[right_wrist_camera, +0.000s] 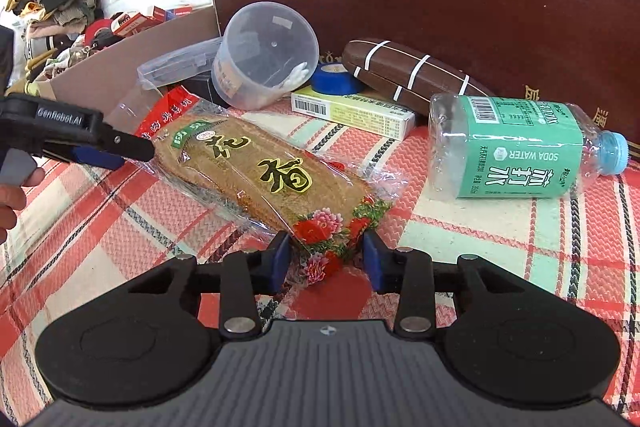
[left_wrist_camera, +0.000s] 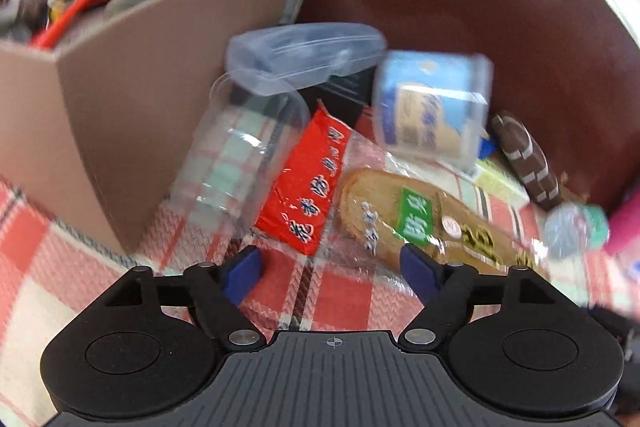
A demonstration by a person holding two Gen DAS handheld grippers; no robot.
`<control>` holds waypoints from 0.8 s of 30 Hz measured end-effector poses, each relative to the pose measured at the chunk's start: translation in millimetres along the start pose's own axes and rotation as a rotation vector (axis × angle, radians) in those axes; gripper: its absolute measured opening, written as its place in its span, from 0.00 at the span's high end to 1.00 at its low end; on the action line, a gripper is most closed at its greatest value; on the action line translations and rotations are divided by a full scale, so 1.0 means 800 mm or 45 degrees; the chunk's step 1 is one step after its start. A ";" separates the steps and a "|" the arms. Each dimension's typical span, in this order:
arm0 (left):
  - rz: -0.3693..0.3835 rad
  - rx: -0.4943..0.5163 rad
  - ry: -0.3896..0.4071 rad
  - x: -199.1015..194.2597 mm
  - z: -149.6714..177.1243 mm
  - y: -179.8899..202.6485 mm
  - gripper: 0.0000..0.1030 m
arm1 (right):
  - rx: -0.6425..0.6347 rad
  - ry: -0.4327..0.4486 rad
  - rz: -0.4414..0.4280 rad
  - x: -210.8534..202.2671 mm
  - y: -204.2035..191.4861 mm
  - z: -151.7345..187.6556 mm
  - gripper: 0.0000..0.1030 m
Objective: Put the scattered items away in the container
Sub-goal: 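Reach both tools to the long snack bag and close on it, then lift the snack bag with both tools and carry it over the box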
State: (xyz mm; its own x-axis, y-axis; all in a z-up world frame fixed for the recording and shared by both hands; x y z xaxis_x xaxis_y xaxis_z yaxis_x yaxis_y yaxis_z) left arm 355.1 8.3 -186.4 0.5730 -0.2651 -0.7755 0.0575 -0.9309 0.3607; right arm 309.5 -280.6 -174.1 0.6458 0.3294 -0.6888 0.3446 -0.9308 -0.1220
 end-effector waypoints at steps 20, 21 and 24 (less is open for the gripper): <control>-0.033 0.154 0.008 -0.004 0.004 0.024 0.84 | -0.003 -0.027 -0.006 -0.010 -0.015 -0.001 0.62; -0.031 0.154 0.006 -0.009 0.009 0.021 0.84 | -0.009 -0.029 -0.011 -0.016 -0.019 -0.002 0.62; -0.027 0.162 0.002 -0.031 0.020 0.015 0.86 | -0.028 -0.032 -0.026 -0.034 -0.033 -0.003 0.64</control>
State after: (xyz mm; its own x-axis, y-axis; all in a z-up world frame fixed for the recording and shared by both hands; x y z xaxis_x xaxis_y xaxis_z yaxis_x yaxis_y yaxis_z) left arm 328.2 -0.1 -170.9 0.5740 -0.2450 -0.7814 -0.0350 -0.9607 0.2755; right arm 284.8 -264.6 -150.7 0.6210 0.3441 -0.7042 0.3725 -0.9201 -0.1211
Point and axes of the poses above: each gripper's, at about its wrist camera, not at the fingertips, and x roughly the way its jaws point, y to its right, z to its underside, the point moved 9 cm from there along x, roughly the way its jaws point, and after that the axes turned 5 degrees about -y, right-handed, at the moved point
